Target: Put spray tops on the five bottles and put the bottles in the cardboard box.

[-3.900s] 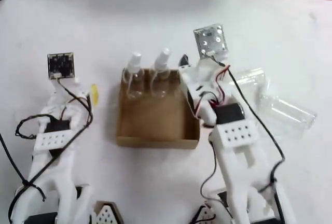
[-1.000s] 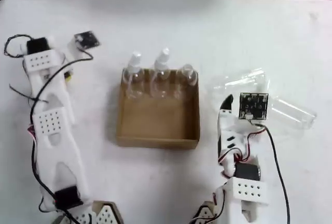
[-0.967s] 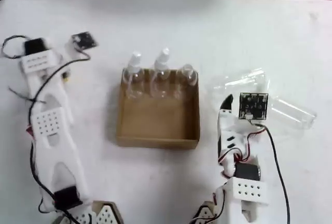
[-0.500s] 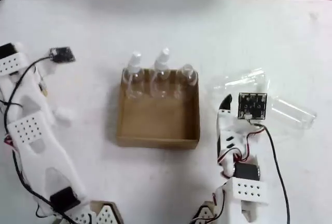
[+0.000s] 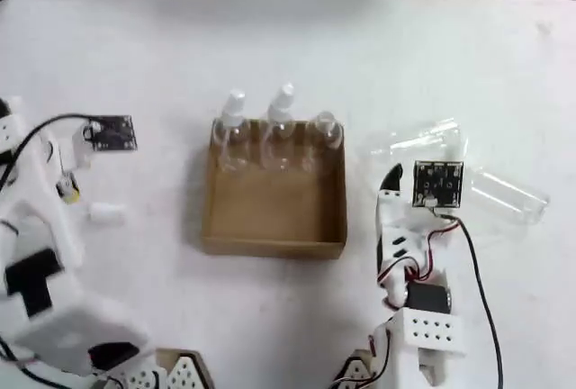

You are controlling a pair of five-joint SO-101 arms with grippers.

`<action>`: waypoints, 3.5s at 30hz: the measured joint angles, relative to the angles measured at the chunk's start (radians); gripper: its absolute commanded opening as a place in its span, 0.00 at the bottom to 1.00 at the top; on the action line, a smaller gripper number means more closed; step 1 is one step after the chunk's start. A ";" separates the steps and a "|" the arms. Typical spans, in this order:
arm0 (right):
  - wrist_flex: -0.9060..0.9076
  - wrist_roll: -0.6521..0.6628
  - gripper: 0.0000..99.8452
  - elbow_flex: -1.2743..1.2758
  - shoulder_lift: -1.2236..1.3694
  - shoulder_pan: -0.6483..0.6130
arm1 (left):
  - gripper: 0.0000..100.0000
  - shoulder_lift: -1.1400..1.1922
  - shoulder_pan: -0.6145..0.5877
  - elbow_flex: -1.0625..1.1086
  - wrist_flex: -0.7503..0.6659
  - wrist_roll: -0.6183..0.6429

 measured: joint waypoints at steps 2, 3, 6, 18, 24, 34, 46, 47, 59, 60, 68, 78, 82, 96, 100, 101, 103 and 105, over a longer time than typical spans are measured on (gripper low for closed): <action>0.000 0.000 0.07 0.000 0.000 0.000 | 0.20 -0.087 0.000 0.063 -0.009 0.008; 0.000 0.000 0.07 0.000 0.000 0.000 | 0.22 -0.123 0.000 0.089 -0.009 0.009; 0.000 0.000 0.07 0.000 0.000 0.000 | 0.21 -0.195 0.018 0.175 -0.009 0.008; 0.000 0.000 0.07 0.000 0.000 0.000 | 0.21 -0.212 0.201 0.393 -0.229 0.009; 0.000 0.000 0.07 0.000 0.000 0.000 | 0.21 -0.212 0.199 0.408 -0.292 0.015; 0.000 0.000 0.07 0.000 0.000 0.000 | 0.21 -0.078 0.193 0.371 -0.301 0.020; 0.000 0.000 0.07 0.000 0.000 0.000 | 0.21 0.064 0.158 0.255 -0.275 0.020; 0.000 0.000 0.07 0.000 0.000 0.002 | 0.21 0.075 0.158 0.244 -0.275 0.020; 0.000 0.000 0.07 0.000 0.000 0.000 | 0.02 0.161 0.158 0.204 -0.275 0.020; 0.000 0.000 0.07 0.000 0.000 0.000 | 0.02 0.161 0.158 0.204 -0.275 0.020; 0.000 0.000 0.07 0.000 0.000 0.000 | 0.02 0.132 0.158 0.127 -0.144 0.020; 0.000 0.000 0.07 0.000 0.000 0.000 | 0.02 -0.230 0.339 -0.126 0.206 0.359; 0.000 0.000 0.07 0.000 0.000 0.000 | 0.02 -0.407 0.456 -0.195 0.218 0.554; 0.000 0.000 0.07 0.000 0.000 0.000 | 0.02 -0.729 0.937 -0.600 0.034 1.450; 0.000 0.000 0.07 0.000 0.000 0.000 | 0.02 -0.713 1.019 -0.600 -0.021 1.577; 0.000 0.000 0.07 0.000 0.000 0.000 | 0.02 -0.715 1.037 -0.600 -0.031 1.616; 0.000 0.000 0.07 0.000 0.000 0.000 | 0.02 -0.721 1.066 -0.624 -0.041 1.680; 0.000 0.000 0.07 0.000 0.000 0.000 | 0.02 -0.726 1.094 -0.647 -0.048 1.699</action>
